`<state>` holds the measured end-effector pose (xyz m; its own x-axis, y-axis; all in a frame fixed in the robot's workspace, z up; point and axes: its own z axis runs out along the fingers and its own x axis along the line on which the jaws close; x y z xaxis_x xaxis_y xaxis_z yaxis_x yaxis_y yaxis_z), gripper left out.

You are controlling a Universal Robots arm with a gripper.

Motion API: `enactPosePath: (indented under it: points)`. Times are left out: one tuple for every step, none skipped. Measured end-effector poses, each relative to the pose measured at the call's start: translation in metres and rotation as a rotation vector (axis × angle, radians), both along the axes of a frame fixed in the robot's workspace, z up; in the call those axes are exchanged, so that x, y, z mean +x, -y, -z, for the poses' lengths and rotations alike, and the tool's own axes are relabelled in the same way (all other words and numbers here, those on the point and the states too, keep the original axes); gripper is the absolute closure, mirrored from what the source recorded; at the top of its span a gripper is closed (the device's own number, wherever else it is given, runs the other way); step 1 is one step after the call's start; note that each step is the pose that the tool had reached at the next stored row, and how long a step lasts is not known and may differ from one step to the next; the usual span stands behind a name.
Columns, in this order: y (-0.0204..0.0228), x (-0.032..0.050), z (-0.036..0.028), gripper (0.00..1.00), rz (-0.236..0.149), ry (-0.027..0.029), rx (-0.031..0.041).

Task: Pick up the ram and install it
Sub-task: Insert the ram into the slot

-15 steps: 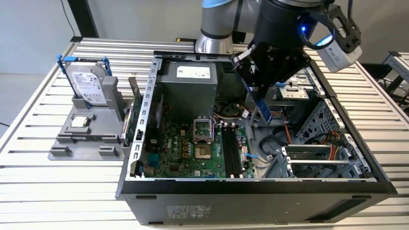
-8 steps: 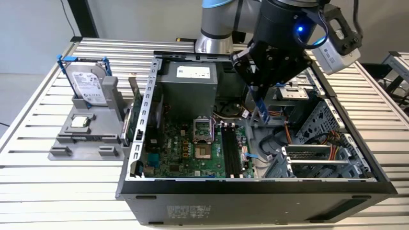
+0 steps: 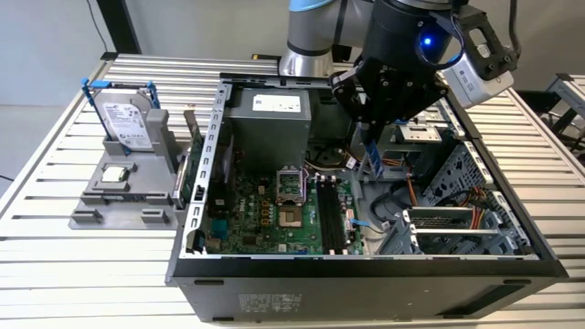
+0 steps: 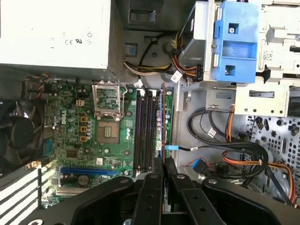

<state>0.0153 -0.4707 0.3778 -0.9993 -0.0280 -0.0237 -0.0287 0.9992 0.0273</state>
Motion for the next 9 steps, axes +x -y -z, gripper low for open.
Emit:
enactPosePath:
  points:
    - [0.0,0.0002,0.0008,1.0,0.0,0.0,0.0001]
    - [0.0,0.0009,0.0021,1.0,0.001,0.0,-0.0001]
    - [0.0,0.0019,0.0037,1.0,0.001,0.0,-0.0002]
    - [0.0,0.0031,0.0056,1.0,0.0,0.0,0.0]
    - [0.0,0.0042,0.0073,1.0,0.0,-0.0001,0.0001]
    - [0.0,0.0053,0.0091,1.0,0.0,-0.0001,0.0002]
    - [0.0,0.0062,0.0109,1.0,0.0,0.0,0.0004]
    - [0.0,0.0067,0.0128,1.0,0.001,0.0,0.0005]
    - [0.0,0.0068,0.0147,1.0,0.001,-0.0001,0.0004]
